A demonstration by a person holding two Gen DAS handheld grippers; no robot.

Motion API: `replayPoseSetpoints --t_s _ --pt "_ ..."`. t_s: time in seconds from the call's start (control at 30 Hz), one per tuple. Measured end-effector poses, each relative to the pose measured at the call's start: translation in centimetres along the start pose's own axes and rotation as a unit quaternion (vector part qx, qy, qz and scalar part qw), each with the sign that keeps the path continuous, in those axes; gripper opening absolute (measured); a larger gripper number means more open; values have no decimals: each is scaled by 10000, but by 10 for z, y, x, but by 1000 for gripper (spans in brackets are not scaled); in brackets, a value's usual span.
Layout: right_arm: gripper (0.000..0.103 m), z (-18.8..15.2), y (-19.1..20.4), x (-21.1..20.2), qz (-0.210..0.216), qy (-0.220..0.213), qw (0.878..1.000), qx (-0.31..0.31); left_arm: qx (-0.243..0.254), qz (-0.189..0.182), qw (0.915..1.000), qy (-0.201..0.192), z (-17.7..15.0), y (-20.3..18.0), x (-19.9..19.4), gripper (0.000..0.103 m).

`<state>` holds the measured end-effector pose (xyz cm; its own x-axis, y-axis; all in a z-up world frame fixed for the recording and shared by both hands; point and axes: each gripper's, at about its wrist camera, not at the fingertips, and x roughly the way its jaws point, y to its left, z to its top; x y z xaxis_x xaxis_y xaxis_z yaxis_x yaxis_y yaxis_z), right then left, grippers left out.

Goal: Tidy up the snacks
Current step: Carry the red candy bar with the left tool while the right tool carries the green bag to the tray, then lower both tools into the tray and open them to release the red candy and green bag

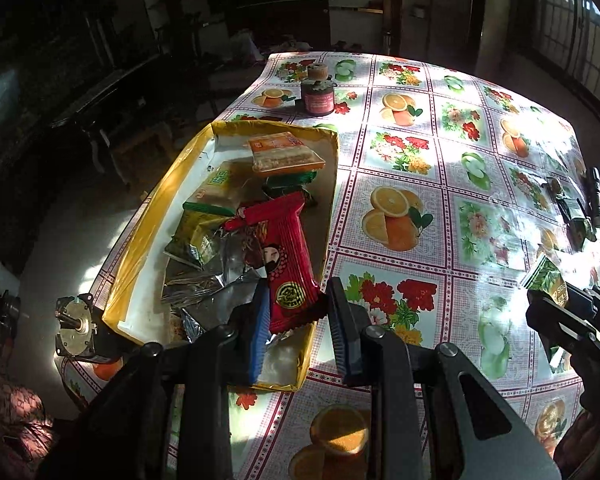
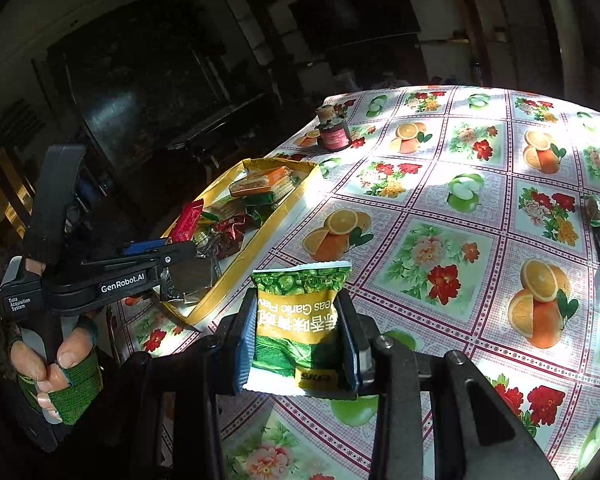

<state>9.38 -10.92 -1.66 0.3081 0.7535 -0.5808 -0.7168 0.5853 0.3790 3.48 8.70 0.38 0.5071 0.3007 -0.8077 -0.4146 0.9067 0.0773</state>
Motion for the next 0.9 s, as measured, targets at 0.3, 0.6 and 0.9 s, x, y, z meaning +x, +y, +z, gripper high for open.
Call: replayPoseSetpoints --t_s 0.3,0.6,0.9 --pt "36 16 23 30 291 113 9994 -163 -221 119 9997 33 0 23 7 29" --pt "36 33 44 61 510 245 9979 -314 -433 221 9988 80 0 46 15 29" --pt "36 44 54 84 661 360 9966 -325 -581 262 9979 138 0 65 23 29"
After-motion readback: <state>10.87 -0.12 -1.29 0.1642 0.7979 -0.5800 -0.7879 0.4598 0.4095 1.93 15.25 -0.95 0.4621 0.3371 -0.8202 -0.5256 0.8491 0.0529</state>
